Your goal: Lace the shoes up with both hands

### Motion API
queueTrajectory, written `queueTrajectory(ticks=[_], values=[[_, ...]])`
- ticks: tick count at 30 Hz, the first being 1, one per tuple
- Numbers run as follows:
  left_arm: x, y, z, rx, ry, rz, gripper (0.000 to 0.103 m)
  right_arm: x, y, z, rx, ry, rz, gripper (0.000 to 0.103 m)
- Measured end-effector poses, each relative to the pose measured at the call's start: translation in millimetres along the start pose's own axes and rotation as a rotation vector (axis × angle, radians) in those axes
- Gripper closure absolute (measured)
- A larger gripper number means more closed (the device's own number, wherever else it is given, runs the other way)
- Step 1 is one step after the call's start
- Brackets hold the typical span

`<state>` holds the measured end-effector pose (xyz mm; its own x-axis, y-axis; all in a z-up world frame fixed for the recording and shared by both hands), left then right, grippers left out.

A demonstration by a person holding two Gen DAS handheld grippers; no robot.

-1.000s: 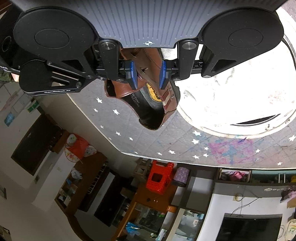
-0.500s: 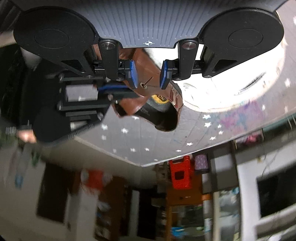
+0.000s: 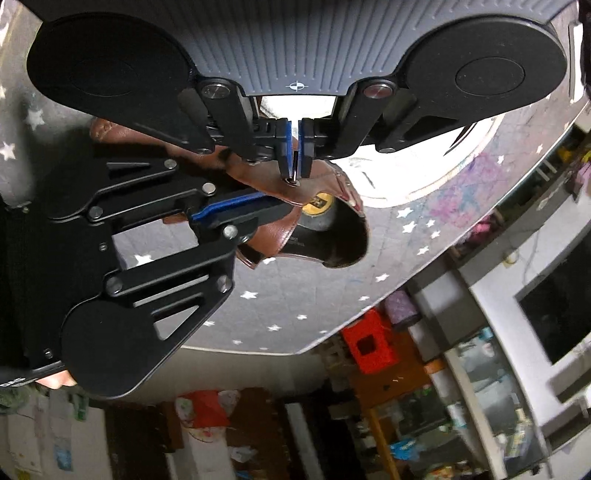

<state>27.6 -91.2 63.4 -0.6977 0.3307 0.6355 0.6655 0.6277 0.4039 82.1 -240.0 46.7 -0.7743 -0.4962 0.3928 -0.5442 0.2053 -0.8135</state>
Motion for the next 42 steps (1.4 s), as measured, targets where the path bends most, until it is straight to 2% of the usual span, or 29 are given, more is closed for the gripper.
queueTrajectory(ticks=[4, 12, 18, 21, 23, 28, 32, 36, 42], values=[[14, 6, 2, 0.018, 0.011, -0.139, 0.101, 16, -3, -1, -0.065, -0.002, 0.038, 0.101], [40, 39, 19, 0.163, 0.007, -0.254, 0.101, 57, 7, 19, -0.164, 0.048, 0.067, 0.101], [38, 50, 34, 0.249, 0.050, -0.222, 0.097, 63, 13, 21, -0.176, 0.058, 0.048, 0.101], [37, 52, 40, 0.276, 0.064, -0.218, 0.080, 61, 16, 16, -0.176, 0.041, 0.030, 0.101], [37, 50, 45, 0.262, 0.078, -0.200, 0.077, 59, 19, 11, -0.167, 0.027, 0.015, 0.101], [36, 32, 60, 0.204, 0.100, -0.044, 0.077, 56, 24, 0, -0.168, -0.001, -0.011, 0.101], [31, 10, 68, 0.122, 0.136, 0.037, 0.077, 54, 24, -1, -0.172, 0.000, -0.017, 0.101], [24, -7, 73, 0.065, 0.159, 0.074, 0.078, 55, 23, -2, -0.175, 0.001, -0.020, 0.101], [15, -21, 64, -0.014, 0.148, 0.127, 0.077, 58, 25, -2, -0.176, 0.000, -0.019, 0.100]])
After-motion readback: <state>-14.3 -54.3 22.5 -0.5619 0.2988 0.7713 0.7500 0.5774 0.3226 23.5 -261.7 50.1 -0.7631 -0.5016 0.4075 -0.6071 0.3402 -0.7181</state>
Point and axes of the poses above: each gripper's, at about its wrist camera, not at the fingertips, and x roughly against the way its jaws point, y to its left, z to its underside, the point moved 3 cm from there along -x, roughly the way its jaws point, and after that the axes turned 10 degrees about -x, right-handed, at the moved point
